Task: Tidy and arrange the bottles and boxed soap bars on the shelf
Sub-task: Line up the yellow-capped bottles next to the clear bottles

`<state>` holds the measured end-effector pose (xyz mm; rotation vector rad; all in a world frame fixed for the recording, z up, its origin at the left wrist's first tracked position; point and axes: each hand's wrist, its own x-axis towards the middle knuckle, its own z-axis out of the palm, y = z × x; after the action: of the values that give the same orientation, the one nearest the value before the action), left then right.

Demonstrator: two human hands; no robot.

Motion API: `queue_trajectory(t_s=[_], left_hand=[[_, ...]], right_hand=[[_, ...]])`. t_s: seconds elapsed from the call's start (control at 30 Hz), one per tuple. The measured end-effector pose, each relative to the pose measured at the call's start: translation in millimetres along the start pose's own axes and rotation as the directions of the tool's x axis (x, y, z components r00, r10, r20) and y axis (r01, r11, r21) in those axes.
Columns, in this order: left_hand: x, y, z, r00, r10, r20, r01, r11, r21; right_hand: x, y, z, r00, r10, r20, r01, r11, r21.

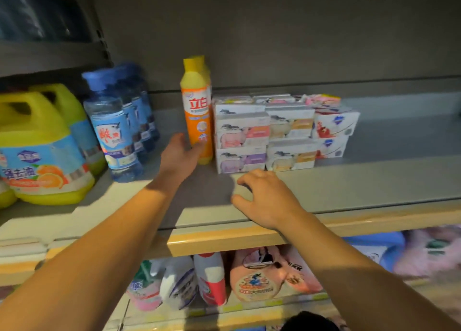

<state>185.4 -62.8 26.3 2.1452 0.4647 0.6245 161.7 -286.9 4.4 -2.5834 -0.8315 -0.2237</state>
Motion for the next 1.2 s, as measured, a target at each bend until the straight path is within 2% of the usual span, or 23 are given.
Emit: queue_trajectory(t_s=[0.13, 0.33, 0.53, 0.63, 0.77, 0.83, 0.87, 0.9, 0.93, 1.0, 1.07, 1.2], left_hand=[[18, -2, 13, 0.999, -0.021, 0.050, 0.024, 0.998, -0.059], [14, -10, 16, 0.995, 0.057, 0.080, -0.055, 0.998, -0.025], [-24, -14, -18, 0.954, 0.166, 0.251, -0.155, 0.986, -0.061], [-49, -19, -43, 0.934, 0.168, 0.315, -0.148, 0.985, -0.086], [-86, -32, -74, 0.932, 0.189, 0.310, -0.121, 0.967, -0.226], [-99, -36, -82, 0.932, 0.202, 0.301, -0.114, 0.951, -0.287], [-104, -36, -84, 0.932, 0.212, 0.295, -0.117, 0.944, -0.308], [-108, -35, -85, 0.932, 0.219, 0.287, -0.123, 0.940, -0.318], [-110, -34, -85, 0.933, 0.227, 0.279, -0.132, 0.937, -0.323], [-112, -32, -85, 0.936, 0.244, 0.256, -0.156, 0.935, -0.318], [-112, -31, -85, 0.939, 0.254, 0.232, -0.177, 0.935, -0.307], [-113, -35, -89, 0.946, 0.231, 0.229, -0.160, 0.944, -0.290]], right_hand=[[1, 2, 2, 1.000, -0.003, 0.016, 0.003, 1.000, 0.007], [2, 3, 3, 1.000, -0.004, 0.017, 0.004, 1.000, -0.001], [2, 1, 1, 1.000, -0.001, 0.018, 0.001, 1.000, -0.012], [1, -1, 2, 1.000, 0.008, 0.026, -0.007, 1.000, -0.028], [3, -4, 1, 0.999, 0.029, 0.032, -0.027, 0.998, -0.061], [5, -11, 0, 1.000, 0.015, 0.011, -0.015, 1.000, -0.011], [7, -17, -1, 1.000, -0.001, -0.012, 0.002, 0.996, 0.093], [10, -27, -4, 1.000, -0.003, -0.030, 0.011, 0.965, 0.263], [15, -40, -9, 1.000, 0.009, -0.028, 0.006, 0.883, 0.470], [29, -67, -22, 0.999, 0.031, 0.010, -0.028, 0.614, 0.789], [46, -89, -32, 0.999, 0.052, 0.016, -0.038, 0.454, 0.890], [65, -111, -38, 0.984, 0.178, 0.016, -0.064, 0.266, 0.962]])
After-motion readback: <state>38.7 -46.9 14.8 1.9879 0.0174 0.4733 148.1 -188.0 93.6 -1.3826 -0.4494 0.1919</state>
